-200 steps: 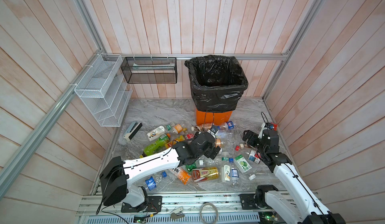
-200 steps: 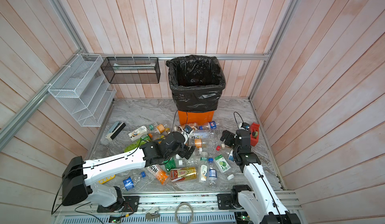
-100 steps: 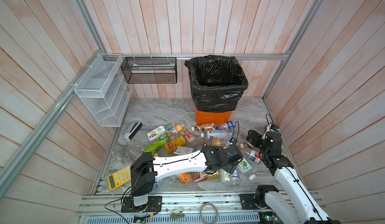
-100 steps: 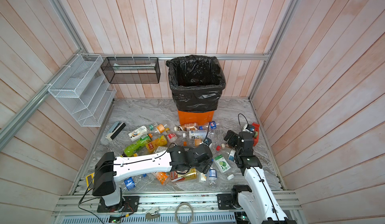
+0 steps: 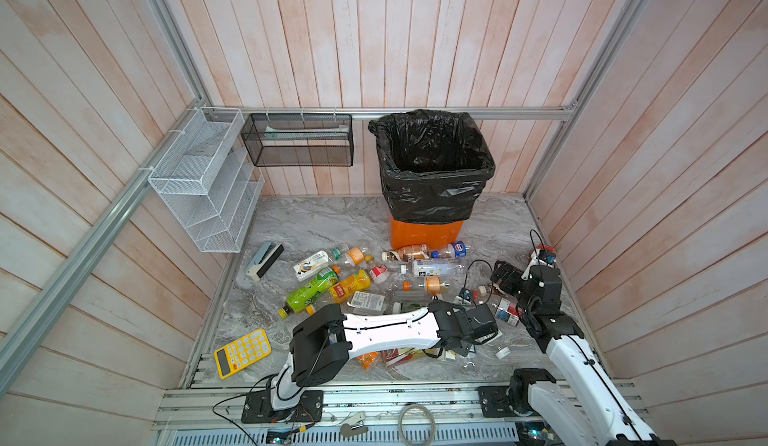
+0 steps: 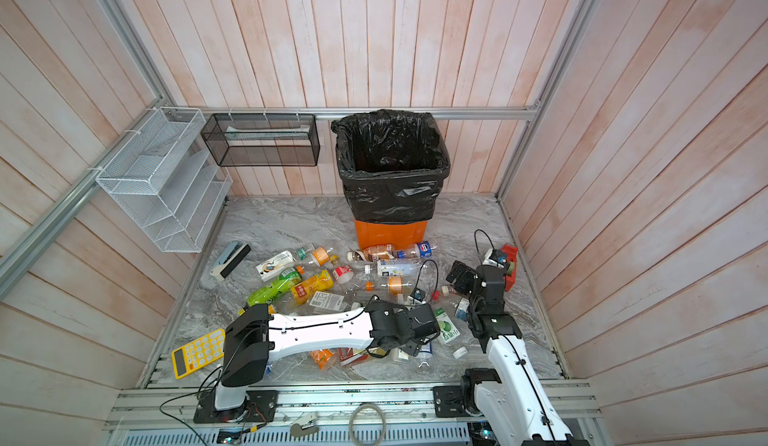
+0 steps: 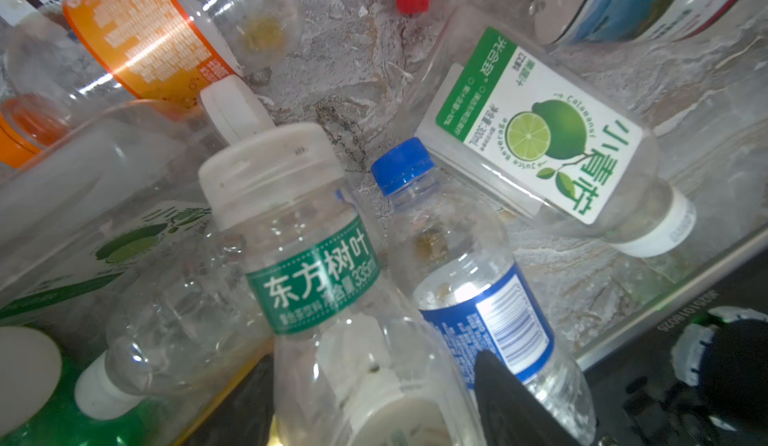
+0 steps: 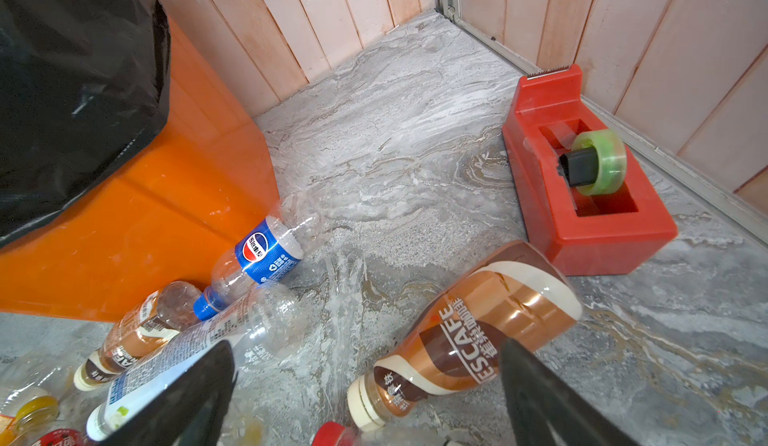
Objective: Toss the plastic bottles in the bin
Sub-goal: 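Grasp the clear water bottle with green label using the left gripper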
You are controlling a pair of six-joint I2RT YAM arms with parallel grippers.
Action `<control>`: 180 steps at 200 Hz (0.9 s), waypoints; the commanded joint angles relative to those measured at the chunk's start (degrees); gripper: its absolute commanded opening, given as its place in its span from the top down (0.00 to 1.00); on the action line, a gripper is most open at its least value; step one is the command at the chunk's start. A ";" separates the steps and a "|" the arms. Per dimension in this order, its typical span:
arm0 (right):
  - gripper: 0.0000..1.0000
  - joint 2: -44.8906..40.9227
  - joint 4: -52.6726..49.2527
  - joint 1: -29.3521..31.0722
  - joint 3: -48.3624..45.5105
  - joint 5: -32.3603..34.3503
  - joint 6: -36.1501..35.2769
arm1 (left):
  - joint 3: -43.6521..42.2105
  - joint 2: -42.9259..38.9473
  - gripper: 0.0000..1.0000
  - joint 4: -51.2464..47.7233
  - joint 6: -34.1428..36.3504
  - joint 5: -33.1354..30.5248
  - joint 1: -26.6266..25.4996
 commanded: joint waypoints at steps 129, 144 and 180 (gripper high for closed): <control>0.01 -1.57 0.69 -0.44 -1.32 0.22 -0.76 | 1.16 2.09 0.45 -1.04 -0.80 -3.06 -0.45; 0.01 -1.68 0.60 -0.51 -1.26 0.42 -0.76 | 1.07 2.00 0.47 -1.05 -0.84 -3.15 -0.47; 0.01 -1.86 0.56 -0.44 -1.34 0.50 -0.59 | 0.89 1.07 0.49 -0.45 -1.01 -3.58 -0.47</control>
